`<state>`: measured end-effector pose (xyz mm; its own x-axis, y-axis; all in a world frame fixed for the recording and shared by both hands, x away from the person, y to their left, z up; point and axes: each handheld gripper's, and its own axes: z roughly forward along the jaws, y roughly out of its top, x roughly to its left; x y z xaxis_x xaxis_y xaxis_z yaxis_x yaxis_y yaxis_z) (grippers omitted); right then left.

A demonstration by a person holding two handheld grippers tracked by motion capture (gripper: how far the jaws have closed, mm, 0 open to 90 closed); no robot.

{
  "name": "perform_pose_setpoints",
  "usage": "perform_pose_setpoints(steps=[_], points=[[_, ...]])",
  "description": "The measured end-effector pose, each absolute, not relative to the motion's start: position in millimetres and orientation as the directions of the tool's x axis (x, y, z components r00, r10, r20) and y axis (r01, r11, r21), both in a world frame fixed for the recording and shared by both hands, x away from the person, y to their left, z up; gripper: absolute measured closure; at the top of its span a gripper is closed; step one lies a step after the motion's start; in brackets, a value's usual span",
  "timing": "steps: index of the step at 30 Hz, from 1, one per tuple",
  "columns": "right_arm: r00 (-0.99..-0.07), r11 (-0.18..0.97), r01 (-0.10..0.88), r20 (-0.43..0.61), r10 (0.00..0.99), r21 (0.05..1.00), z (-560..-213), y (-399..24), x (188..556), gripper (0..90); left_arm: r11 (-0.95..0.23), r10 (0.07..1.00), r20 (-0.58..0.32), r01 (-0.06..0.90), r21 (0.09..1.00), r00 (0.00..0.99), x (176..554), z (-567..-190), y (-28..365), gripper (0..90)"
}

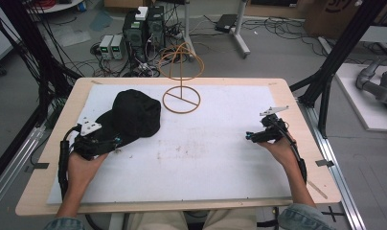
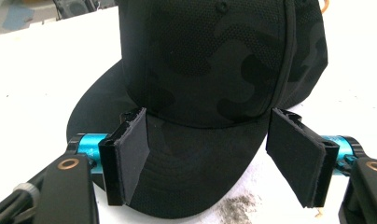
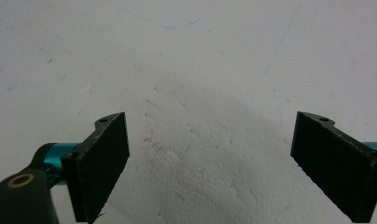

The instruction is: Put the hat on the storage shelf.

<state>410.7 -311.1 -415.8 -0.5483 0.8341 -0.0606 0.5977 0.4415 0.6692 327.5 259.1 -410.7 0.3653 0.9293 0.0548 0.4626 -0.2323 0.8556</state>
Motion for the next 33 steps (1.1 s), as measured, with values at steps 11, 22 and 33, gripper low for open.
perform_pose_setpoints(steps=[11, 22, 33], points=[[-0.552, 0.446, 0.602, -0.058, 0.832, 0.662, -417.9, -310.3, 411.1, 11.1, -0.217, 0.921, 0.040, 0.426, 0.878, 0.388, 330.0, -398.0, 238.7, 32.7], [-0.552, 0.441, 0.611, -0.046, 0.833, 0.657, -419.4, -309.9, 411.9, 11.1, -0.220, 0.913, 0.054, 0.377, 0.900, 0.403, 340.3, -392.1, 216.7, 37.1], [-0.562, 0.452, 0.613, -0.045, 0.826, 0.648, -421.0, -307.1, 412.3, 11.1, -0.237, 0.898, 0.070, 0.343, 0.909, 0.435, 342.5, -385.8, 201.2, 38.9]])
